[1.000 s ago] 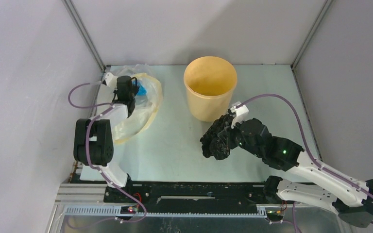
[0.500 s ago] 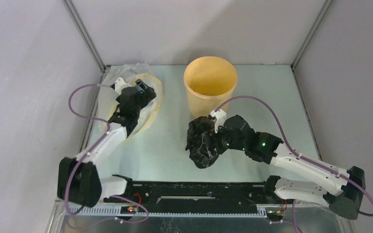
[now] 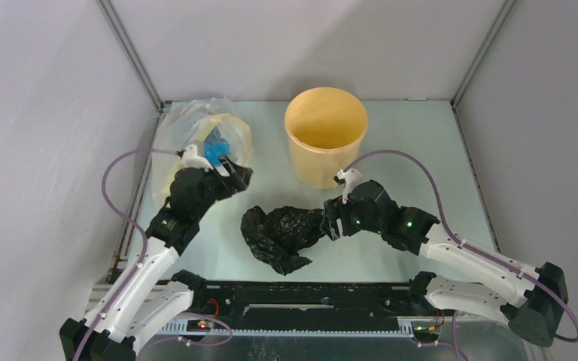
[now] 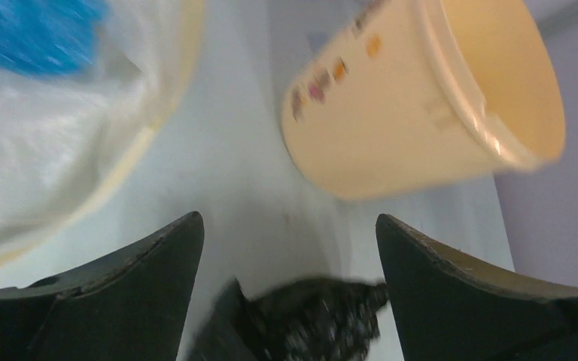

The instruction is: Put the trash bags into the trash bin

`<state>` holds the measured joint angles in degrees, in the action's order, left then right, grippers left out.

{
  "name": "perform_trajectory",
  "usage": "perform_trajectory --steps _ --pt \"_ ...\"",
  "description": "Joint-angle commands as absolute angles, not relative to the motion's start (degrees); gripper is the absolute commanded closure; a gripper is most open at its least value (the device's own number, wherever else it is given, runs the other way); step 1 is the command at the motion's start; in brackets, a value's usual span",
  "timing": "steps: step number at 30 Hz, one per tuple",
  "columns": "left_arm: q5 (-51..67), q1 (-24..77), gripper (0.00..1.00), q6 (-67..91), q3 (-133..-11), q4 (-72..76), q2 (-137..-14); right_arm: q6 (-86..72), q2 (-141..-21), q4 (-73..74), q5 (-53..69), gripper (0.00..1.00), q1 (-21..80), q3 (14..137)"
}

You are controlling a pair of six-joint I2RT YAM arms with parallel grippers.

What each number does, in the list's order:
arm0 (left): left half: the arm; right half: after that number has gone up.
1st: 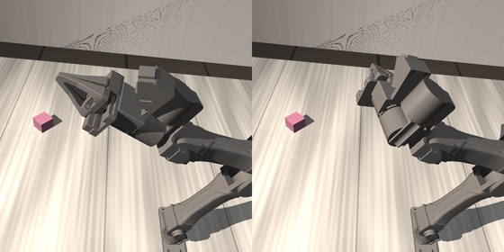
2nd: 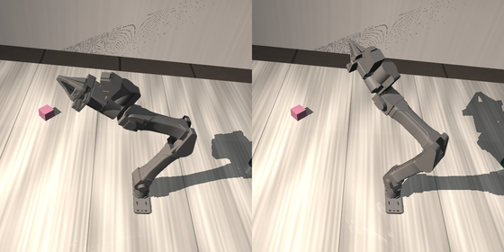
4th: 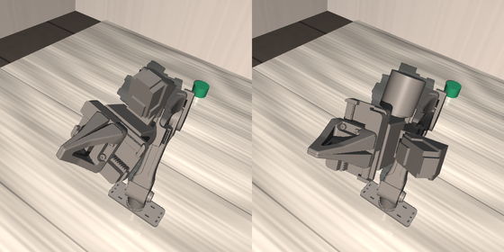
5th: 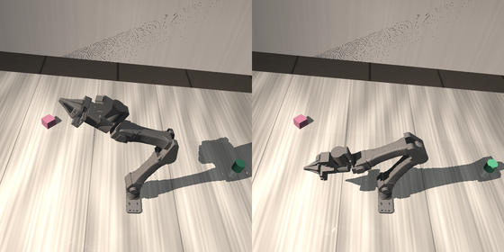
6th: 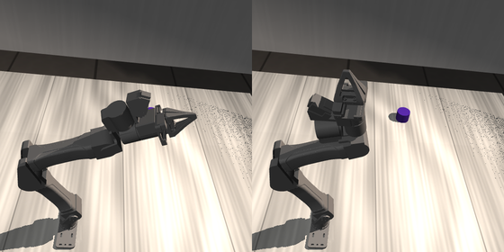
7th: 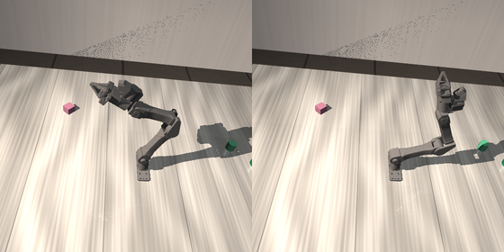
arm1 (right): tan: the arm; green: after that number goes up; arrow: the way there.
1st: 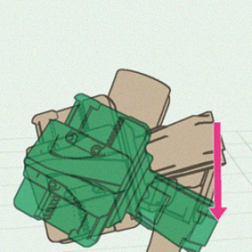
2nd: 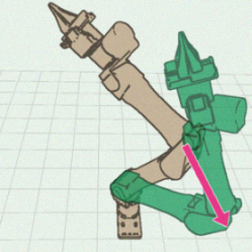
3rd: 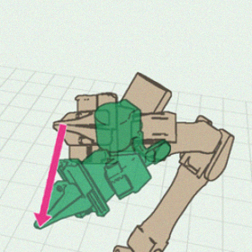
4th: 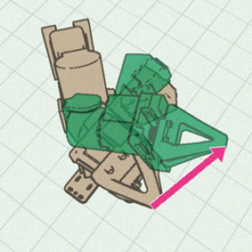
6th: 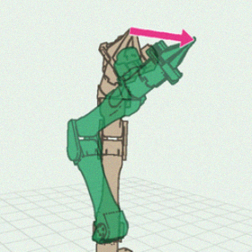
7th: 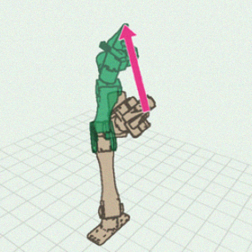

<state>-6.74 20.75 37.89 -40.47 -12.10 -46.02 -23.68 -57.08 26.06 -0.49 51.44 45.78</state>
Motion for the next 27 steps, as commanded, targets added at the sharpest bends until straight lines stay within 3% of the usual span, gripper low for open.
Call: perform_trajectory --steps 1,6,13,19,27 --pt "6.58 24.65 0.08 34.73 -36.27 -14.94 -43.95 -25.84 -58.25 22.96 -3.31 0.26 51.6 42.99" --pt "8.8 26.72 0.04 34.87 -32.56 -16.7 -42.05 -29.07 -60.36 16.21 -6.34 0.14 53.3 39.9" --pt "5.25 27.68 0.06 36.5 -28.93 -20.7 -39.05 -33.51 -65.1 9.3 -9.91 0.26 52.51 37.55" --pt "2.67 27.68 0.05 39.3 -26.5 -20.99 -40.72 -37.79 -66.74 4.53 -11.79 0.21 50.85 34.4" --pt "2.54 27.69 0.05 43.42 -22.3 -15.74 -38.57 -38.7 -71.88 -4.35 -8.08 0.26 49.76 30.77"
